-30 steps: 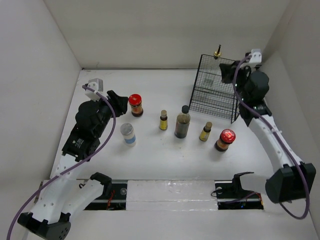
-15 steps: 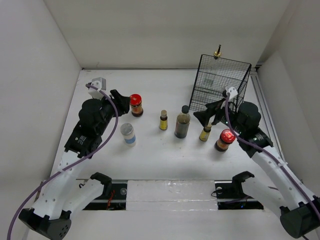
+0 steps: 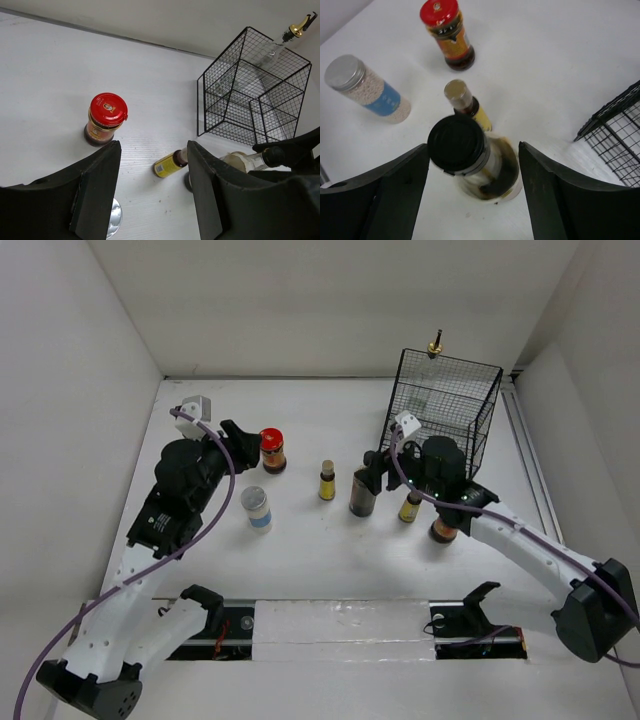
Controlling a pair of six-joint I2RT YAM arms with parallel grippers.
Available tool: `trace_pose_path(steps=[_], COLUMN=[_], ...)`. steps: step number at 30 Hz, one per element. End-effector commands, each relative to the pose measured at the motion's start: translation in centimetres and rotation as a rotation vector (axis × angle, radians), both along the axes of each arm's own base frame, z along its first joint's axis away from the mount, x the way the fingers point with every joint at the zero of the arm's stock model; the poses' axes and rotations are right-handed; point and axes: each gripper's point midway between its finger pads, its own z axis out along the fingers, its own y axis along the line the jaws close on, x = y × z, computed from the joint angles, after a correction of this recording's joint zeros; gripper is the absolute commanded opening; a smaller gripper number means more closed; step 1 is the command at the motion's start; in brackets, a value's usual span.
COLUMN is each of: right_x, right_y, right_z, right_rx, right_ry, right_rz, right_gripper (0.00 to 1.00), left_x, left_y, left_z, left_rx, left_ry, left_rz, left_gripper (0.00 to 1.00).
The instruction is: Organize the condiment bottles
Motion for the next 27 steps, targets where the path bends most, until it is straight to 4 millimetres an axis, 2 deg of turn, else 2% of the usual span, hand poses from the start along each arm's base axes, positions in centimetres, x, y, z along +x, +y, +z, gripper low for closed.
trace_pose_path(steps=[1, 2, 4, 5, 7, 8, 11, 12, 15, 16, 18, 19, 22, 23, 27], right_x=[2.6, 2.9, 3.2, 3.3, 3.4, 3.5, 3.6, 3.3, 2.3, 1.8, 1.6, 1.5, 2.0, 2.0, 3.2], right_y=[0.5, 0.7, 1.1, 1.5, 1.8, 1.7, 1.9, 2.1, 1.6, 1.0, 0.0, -0.4, -3.3, -4.2, -8.2], right_z=[4.1, 3.2, 4.0, 3.8, 3.5, 3.5, 4.5, 5.6, 10.4, 13.4, 17.0, 19.9, 23.7, 25.7, 28.6], right_rx=[0.111, 0.103, 0.132, 0.130, 0.127, 0.126, 0.136, 0.152, 0.235, 0.285, 0.341, 0.380, 0.414, 0.435, 0.439], right_ry=[-0.141, -0.130, -0.155, -0.155, -0.154, -0.155, -0.172, -0.190, -0.276, -0.319, -0.385, -0.428, -0.492, -0.526, -0.570], right_rz=[-0.079, -0.079, -0.085, -0.088, -0.093, -0.102, -0.114, -0.105, -0.110, -0.121, -0.161, -0.177, -0.254, -0.271, -0.385], right_gripper=[0.75, 0.73, 0.68, 0.62, 0.46, 0.34, 0.14, 0.09, 0.04, 0.04, 0.04, 0.04, 0.03, 0.03, 0.03], left_x=[-0.2, -0.2, -0.3, -0.5, -0.5, -0.5, -0.5, -0.7, -0.7, -0.8, -0.6, -0.6, -0.6, -0.9, -1.0], left_y=[0.0, 0.0, -0.2, -0.1, -0.1, -0.1, -0.1, 0.0, -0.2, -0.2, -0.4, -0.4, -0.4, -0.3, -0.1], left_z=[1.7, 1.7, 1.7, 2.0, 2.0, 2.0, 2.0, 1.9, 2.1, 1.9, 1.6, 1.6, 1.6, 1.9, 2.5], left_rx=[-0.032, -0.032, -0.033, -0.037, -0.037, -0.037, -0.037, -0.038, -0.043, -0.039, -0.037, -0.037, -0.037, -0.041, -0.048], left_ry=[-0.060, -0.060, -0.060, -0.069, -0.070, -0.070, -0.070, -0.071, -0.079, -0.071, -0.061, -0.061, -0.061, -0.071, -0.092], left_rz=[-0.007, -0.007, -0.018, -0.018, -0.018, -0.018, -0.018, -0.018, -0.027, -0.027, -0.038, -0.038, -0.038, -0.038, -0.029], left_gripper=[0.51, 0.51, 0.51, 0.51, 0.51, 0.51, 0.51, 0.51, 0.51, 0.51, 0.51, 0.51, 0.51, 0.51, 0.53])
